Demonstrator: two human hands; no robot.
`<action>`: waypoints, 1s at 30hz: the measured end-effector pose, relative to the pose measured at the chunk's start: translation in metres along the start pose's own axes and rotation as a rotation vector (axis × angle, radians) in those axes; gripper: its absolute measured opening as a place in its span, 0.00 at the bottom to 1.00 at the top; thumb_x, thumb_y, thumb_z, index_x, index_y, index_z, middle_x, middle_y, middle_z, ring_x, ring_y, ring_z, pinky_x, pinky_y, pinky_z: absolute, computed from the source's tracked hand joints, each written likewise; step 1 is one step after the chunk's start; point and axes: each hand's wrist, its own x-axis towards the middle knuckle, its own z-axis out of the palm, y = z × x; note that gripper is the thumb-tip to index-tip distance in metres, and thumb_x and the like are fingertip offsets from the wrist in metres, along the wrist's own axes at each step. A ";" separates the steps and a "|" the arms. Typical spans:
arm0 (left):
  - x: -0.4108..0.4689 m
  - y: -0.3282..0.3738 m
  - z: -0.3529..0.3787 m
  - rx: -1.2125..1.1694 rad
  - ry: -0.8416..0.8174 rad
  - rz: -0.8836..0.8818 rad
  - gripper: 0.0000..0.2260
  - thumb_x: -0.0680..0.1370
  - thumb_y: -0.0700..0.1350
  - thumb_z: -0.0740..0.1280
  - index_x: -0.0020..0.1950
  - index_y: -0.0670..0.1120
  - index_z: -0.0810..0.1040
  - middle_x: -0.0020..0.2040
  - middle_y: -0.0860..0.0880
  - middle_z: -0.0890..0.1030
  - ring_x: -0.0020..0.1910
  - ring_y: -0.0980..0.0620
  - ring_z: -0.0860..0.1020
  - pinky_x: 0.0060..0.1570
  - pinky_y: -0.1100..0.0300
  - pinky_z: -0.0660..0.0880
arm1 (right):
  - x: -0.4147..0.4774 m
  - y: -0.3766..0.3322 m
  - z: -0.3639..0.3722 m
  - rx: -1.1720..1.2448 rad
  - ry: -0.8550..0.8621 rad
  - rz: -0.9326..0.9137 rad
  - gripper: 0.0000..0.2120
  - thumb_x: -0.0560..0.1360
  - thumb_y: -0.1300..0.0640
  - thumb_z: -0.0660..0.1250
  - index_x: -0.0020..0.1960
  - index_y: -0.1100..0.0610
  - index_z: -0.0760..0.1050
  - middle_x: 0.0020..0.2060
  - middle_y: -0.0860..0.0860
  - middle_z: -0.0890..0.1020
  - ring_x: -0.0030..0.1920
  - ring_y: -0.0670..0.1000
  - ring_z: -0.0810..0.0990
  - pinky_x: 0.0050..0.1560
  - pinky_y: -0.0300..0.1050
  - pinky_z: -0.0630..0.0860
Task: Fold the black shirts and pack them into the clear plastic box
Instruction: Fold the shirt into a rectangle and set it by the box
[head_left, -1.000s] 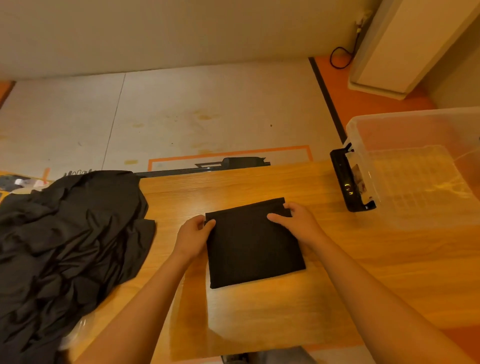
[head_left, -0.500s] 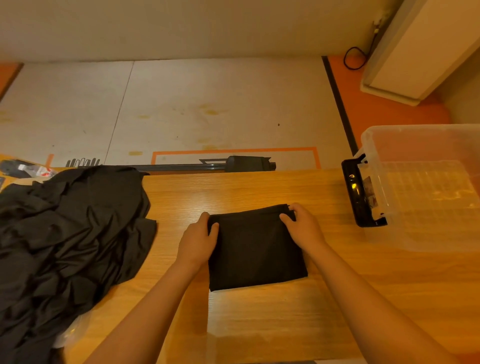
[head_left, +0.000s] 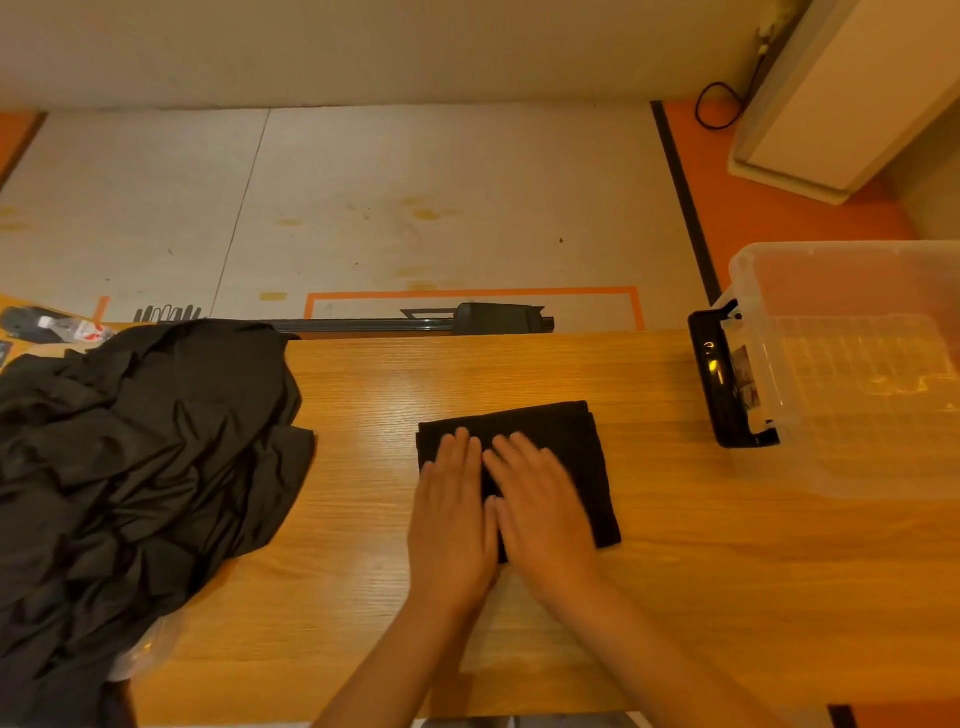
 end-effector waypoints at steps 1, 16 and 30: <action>-0.003 -0.003 0.010 0.018 -0.030 0.009 0.26 0.81 0.49 0.52 0.78 0.42 0.57 0.78 0.44 0.57 0.78 0.49 0.53 0.74 0.51 0.53 | -0.004 -0.004 0.011 -0.025 -0.061 -0.023 0.21 0.78 0.53 0.59 0.68 0.58 0.72 0.69 0.54 0.73 0.71 0.53 0.69 0.70 0.53 0.61; -0.013 -0.049 0.017 0.194 -0.082 -0.012 0.28 0.82 0.55 0.47 0.80 0.45 0.49 0.80 0.46 0.48 0.79 0.50 0.46 0.76 0.50 0.46 | -0.022 0.048 0.030 -0.155 -0.190 0.157 0.29 0.80 0.43 0.47 0.78 0.53 0.54 0.77 0.51 0.56 0.77 0.50 0.52 0.75 0.50 0.47; 0.012 -0.024 -0.006 0.029 0.038 0.025 0.28 0.82 0.51 0.49 0.80 0.45 0.45 0.80 0.48 0.46 0.79 0.52 0.44 0.76 0.53 0.42 | -0.006 0.041 0.002 -0.034 -0.029 0.157 0.28 0.81 0.45 0.44 0.78 0.54 0.50 0.77 0.51 0.52 0.78 0.51 0.48 0.75 0.49 0.44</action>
